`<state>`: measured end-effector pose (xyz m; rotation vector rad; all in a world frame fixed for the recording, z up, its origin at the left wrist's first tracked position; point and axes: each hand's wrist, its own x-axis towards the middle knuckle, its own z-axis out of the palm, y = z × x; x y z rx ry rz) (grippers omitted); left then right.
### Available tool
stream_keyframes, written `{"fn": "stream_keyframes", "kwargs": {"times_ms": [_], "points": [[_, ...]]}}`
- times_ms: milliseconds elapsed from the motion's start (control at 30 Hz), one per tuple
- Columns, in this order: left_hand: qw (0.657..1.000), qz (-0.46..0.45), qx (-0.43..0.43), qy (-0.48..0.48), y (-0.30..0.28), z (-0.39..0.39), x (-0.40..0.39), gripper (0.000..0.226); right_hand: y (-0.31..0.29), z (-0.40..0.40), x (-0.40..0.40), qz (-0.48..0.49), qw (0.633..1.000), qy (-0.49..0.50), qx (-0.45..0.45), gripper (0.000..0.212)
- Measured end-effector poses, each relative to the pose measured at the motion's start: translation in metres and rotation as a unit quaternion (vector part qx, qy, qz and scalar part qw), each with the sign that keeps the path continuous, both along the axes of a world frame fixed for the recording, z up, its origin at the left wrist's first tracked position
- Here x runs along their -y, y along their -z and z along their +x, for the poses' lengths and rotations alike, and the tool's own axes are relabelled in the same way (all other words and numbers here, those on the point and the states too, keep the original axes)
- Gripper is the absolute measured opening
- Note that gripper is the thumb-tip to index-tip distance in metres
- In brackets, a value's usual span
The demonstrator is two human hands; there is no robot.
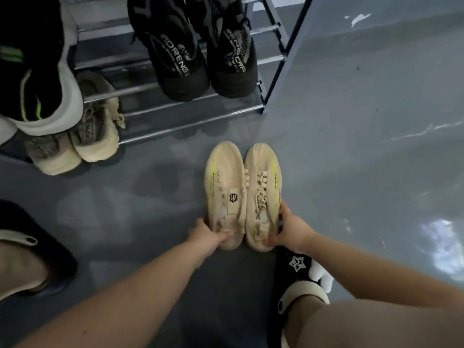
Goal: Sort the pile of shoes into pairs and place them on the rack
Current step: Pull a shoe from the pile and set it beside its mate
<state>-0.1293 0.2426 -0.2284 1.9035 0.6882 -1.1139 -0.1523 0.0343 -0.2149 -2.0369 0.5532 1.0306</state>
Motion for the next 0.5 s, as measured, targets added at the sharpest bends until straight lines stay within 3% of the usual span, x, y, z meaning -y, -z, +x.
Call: {"fn": "stream_keyframes", "kwargs": {"times_ms": [67, 200, 500], "points": [[0.995, -0.057, -0.042, -0.068, 0.007, -0.004, -0.001, 0.082, 0.002, 0.001, -0.001, -0.015, 1.000, -0.014, 0.001, 0.128], [0.975, -0.115, -0.037, -0.187, 0.013, -0.007, -0.001, 0.068, 0.002, 0.004, 0.000, -0.002, 1.000, -0.006, 0.003, 0.125], [0.958, -0.197, 0.008, -0.208, 0.002, -0.002, -0.023, 0.053, -0.009, 0.015, 0.009, 0.063, 0.995, 0.072, -0.002, 0.112]]}}
